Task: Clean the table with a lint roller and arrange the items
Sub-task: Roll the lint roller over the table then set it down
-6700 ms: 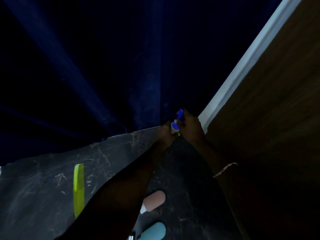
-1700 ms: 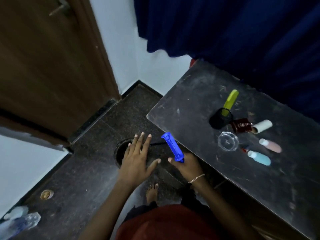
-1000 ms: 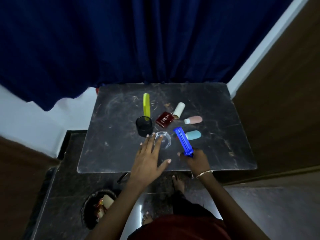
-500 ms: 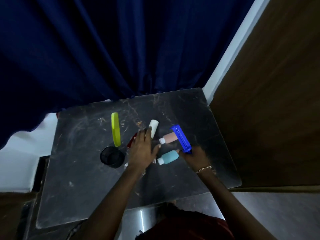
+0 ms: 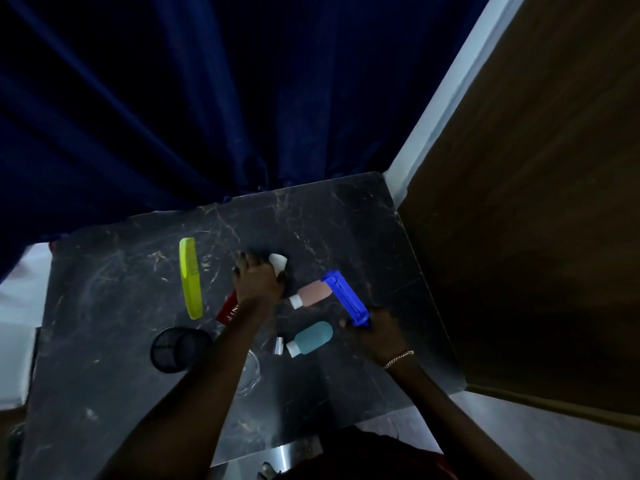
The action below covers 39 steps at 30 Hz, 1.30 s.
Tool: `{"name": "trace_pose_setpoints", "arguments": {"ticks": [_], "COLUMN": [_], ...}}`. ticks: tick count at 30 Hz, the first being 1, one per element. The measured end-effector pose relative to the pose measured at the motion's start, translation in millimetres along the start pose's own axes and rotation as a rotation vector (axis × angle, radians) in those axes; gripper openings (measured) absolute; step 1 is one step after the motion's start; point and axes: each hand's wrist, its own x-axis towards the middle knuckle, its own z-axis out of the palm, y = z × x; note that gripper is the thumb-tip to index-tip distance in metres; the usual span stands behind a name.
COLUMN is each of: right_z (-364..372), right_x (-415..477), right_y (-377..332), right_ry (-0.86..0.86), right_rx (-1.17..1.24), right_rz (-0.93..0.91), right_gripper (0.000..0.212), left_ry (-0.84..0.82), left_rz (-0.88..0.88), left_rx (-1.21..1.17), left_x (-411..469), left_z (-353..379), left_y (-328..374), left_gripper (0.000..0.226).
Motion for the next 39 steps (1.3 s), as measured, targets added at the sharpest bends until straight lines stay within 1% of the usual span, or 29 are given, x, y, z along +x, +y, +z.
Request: {"name": "trace_pose_setpoints", "arguments": {"ticks": [2,5,8,10,14,17,21,23,24,26,27,29,32,35,37,39], "right_z": [-2,-4,-6,-6,-7,-13,-26,-29,-31,-34,-37,-41,-46,-49,-52,-59], "right_x": [1,2,2,2,-7,-6,-6,-6,-7,-9,-11,-16,-24,-31,-33,-35], "right_y": [3,9,14,15,13,10,3,-3,-8,-19,-24,-34,-51,-66,-74,-83], "right_ry": [0.005,-0.004,0.010,0.023,0.008,0.050,0.078,0.066,0.050,0.006,-0.012,-0.049,-0.129,-0.203,-0.261,-0.330], "right_rx": [-0.023,-0.029,-0.041,-0.044,-0.018,0.013,0.041,0.042,0.035,0.012,-0.001,-0.054,-0.226,-0.350,-0.462,-0.551], "right_rz": [-0.005,0.000,-0.004,0.003,0.012,0.020,0.016,-0.011,-0.037,-0.094,-0.125,-0.203,-0.298,-0.334,-0.302,-0.292], "right_gripper": [0.032,0.033,0.040,0.041,0.038,0.036,0.036,0.036,0.032,0.016,0.014,0.020,0.031,0.030,0.045,0.061], "left_ry": [-0.014,-0.022,-0.020,-0.006,0.039,0.084,0.182,0.221,0.241,0.292,0.325,0.374,0.389,0.408,0.420,0.446], "left_rz": [-0.025,-0.051,-0.062,-0.058,-0.032,0.004,0.132,0.193,0.217,0.265,0.290,0.320,0.335,0.367,0.419,0.512], "left_rx": [-0.014,-0.022,-0.023,-0.025,-0.070,-0.155,-0.475,-0.568,-0.593,-0.617,-0.619,-0.605,-0.572,-0.516,-0.457,-0.367], "left_x": [3,2,3,2,-10,-20,-51,-73,-85,-105,-114,-130,-147,-161,-169,-175], "left_z": [4,7,8,8,-1,-12,-32,-43,-49,-58,-62,-69,-76,-81,-86,-92], "left_y": [2,4,6,7,7,16,16,9,5,-3,-9,-21,-36,-47,-53,-58], "left_gripper": [0.063,0.059,0.059,0.057,0.056,0.058,0.048,0.048,0.048,0.049,0.050,0.051,0.052,0.053,0.056,0.059]}}
